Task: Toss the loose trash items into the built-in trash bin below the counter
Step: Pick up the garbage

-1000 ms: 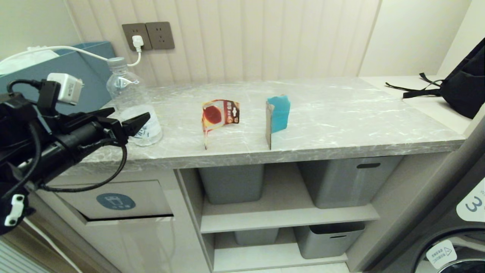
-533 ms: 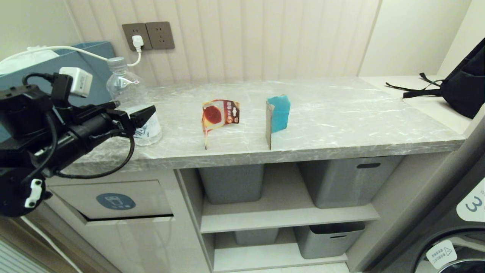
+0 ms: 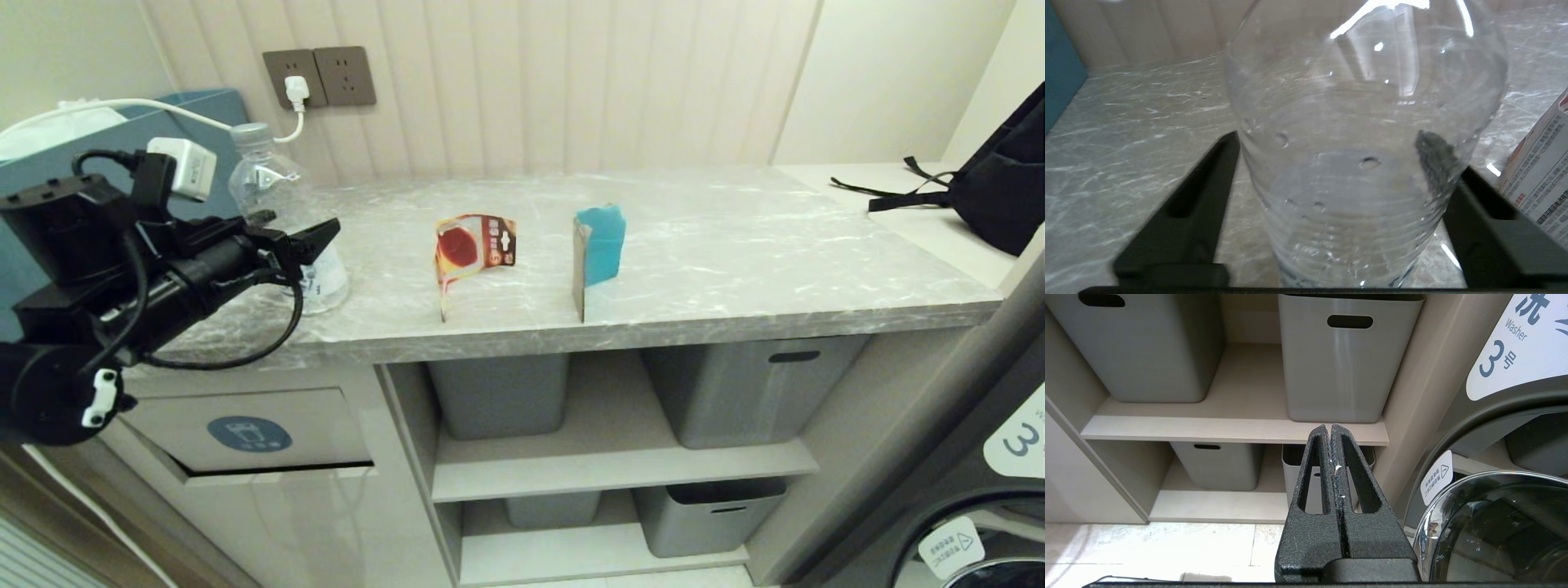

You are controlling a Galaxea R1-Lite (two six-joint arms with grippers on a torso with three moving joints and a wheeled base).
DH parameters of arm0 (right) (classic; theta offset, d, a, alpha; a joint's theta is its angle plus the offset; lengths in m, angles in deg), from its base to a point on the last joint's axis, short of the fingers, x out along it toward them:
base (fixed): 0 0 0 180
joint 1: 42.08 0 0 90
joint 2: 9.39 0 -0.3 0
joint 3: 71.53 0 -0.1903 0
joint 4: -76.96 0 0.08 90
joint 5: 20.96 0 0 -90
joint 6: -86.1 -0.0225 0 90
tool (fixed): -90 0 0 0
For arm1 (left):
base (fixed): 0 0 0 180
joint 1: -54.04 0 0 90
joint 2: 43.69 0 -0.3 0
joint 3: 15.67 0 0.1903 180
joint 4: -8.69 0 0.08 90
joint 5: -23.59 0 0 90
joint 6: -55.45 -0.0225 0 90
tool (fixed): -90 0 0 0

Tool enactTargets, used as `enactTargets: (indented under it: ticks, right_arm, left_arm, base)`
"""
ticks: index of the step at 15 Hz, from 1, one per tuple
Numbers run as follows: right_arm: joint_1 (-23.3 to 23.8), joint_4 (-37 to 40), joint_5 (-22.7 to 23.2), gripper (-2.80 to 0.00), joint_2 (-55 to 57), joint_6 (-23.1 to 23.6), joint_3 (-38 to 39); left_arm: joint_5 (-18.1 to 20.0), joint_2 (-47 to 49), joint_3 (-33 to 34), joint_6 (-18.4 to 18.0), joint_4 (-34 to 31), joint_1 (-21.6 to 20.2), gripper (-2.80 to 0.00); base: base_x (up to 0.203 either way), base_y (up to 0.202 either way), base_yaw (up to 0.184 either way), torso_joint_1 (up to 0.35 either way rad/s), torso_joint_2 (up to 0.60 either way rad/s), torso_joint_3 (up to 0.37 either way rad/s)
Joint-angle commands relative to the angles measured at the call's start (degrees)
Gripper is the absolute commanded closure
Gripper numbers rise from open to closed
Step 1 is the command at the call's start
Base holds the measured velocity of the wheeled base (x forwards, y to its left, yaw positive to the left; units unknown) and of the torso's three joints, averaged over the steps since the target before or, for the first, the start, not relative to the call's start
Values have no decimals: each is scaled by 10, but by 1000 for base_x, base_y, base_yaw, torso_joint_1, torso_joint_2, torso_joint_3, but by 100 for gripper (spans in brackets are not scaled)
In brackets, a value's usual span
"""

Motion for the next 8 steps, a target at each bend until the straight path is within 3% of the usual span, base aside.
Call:
enactTargets:
  ticks: [1,8]
  right_arm:
    - [0,0,1,0,-1,0,0]
    - [0,0,1,0,-1,0,0]
  left_arm:
    - [0,5,-2,0,4,2,0]
    - [0,-5,4,0,4,3,0]
  base:
    - [0,0,0,0,0,0]
    - [0,0,0,0,0,0]
